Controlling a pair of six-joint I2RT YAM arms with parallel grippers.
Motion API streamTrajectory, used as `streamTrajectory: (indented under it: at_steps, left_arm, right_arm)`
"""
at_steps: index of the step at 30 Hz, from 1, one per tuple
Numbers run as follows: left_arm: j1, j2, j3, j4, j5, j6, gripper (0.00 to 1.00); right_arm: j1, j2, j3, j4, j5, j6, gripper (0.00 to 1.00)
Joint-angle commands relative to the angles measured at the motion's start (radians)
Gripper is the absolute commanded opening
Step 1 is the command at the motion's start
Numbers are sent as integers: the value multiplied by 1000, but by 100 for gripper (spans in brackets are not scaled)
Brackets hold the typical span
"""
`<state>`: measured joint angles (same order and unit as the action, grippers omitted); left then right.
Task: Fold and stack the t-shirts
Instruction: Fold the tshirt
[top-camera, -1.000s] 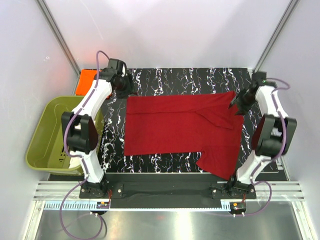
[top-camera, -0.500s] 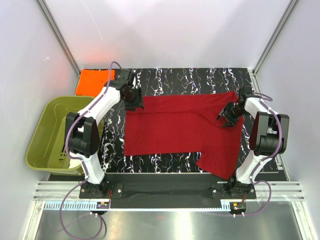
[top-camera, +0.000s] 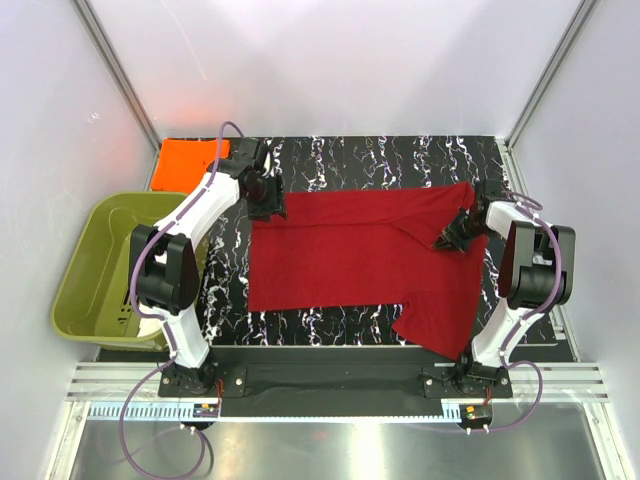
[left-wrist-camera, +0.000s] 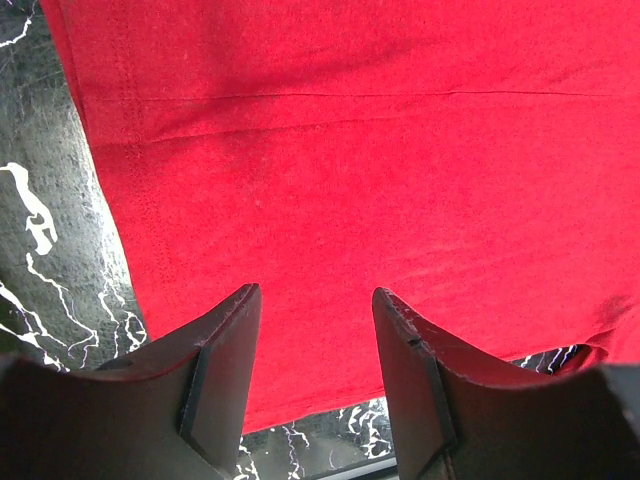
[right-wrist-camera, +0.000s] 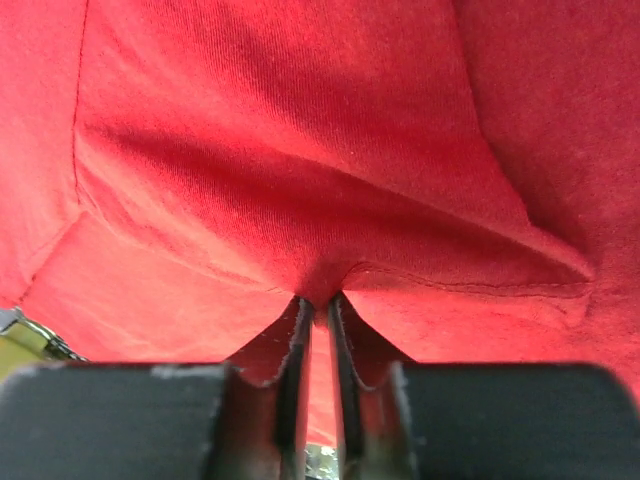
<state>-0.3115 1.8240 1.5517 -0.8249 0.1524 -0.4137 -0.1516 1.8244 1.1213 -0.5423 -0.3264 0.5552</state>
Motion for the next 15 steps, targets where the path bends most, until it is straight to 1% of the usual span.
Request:
streamTrajectory:
  at_steps: [1,3,5,8,11,15]
  left_arm:
    - [2,-14,28,9,-4,21,53]
    - [2,-12,27,13,-1,19,53]
    - [2,-11,27,15,1,19,53]
    - [3,-8,25,20,4,18,53]
    - [3,0,24,20,10,19,53]
    - [3,-3,2,24,21,21,53]
  right_arm:
    - [-2,1,49,-1,18,-5,13]
    - [-2,7,93,-28,21,-5,10]
    - [-2,21,129,-74,20,-3,10]
    - [-2,71,233,-130,21,-8,11]
    - [-2,156,357,-162,13,-9,16]
    - [-2,309,639,-188,15,-27,29]
